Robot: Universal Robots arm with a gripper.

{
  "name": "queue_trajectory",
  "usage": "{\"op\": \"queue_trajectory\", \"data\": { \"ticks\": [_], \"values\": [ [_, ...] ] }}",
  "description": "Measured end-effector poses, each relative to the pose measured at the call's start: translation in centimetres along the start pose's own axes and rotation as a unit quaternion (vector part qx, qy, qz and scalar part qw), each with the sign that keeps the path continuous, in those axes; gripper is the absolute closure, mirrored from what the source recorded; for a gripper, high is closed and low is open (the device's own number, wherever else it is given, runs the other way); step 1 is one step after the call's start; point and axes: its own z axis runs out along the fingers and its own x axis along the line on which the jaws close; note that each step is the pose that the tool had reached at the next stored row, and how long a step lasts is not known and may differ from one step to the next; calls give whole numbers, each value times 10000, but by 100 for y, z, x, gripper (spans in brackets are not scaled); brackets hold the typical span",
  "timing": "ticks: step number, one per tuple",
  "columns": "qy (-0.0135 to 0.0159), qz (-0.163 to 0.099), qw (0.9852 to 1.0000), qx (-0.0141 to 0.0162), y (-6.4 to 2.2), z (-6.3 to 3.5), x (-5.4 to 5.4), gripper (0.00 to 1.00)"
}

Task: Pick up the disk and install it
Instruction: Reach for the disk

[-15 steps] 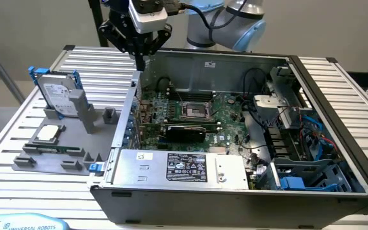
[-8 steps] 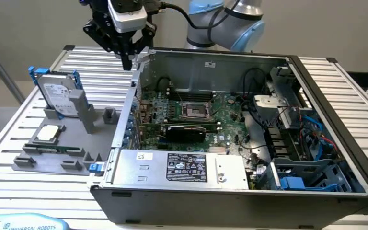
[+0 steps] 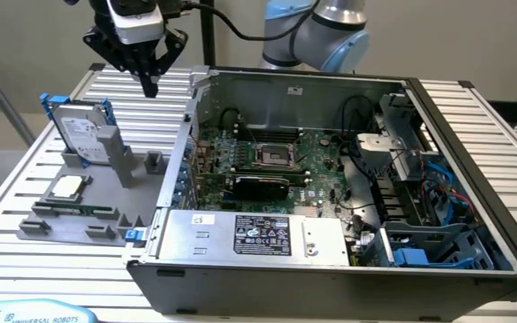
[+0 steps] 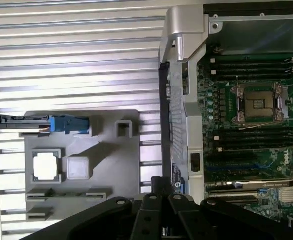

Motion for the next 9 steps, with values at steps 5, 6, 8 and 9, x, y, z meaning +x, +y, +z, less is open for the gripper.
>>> {"op": "queue_trajectory", "data": {
  "ticks": [5,6,8,9],
  "values": [
    [0,-1,10000,0,41,-2,228,89],
    [0,-1,10000,0,55,-2,277,89],
    [0,0,10000,0,82,-3,369,89],
    [-1,-1,10000,0,97,-2,415,89]
  ]
}}
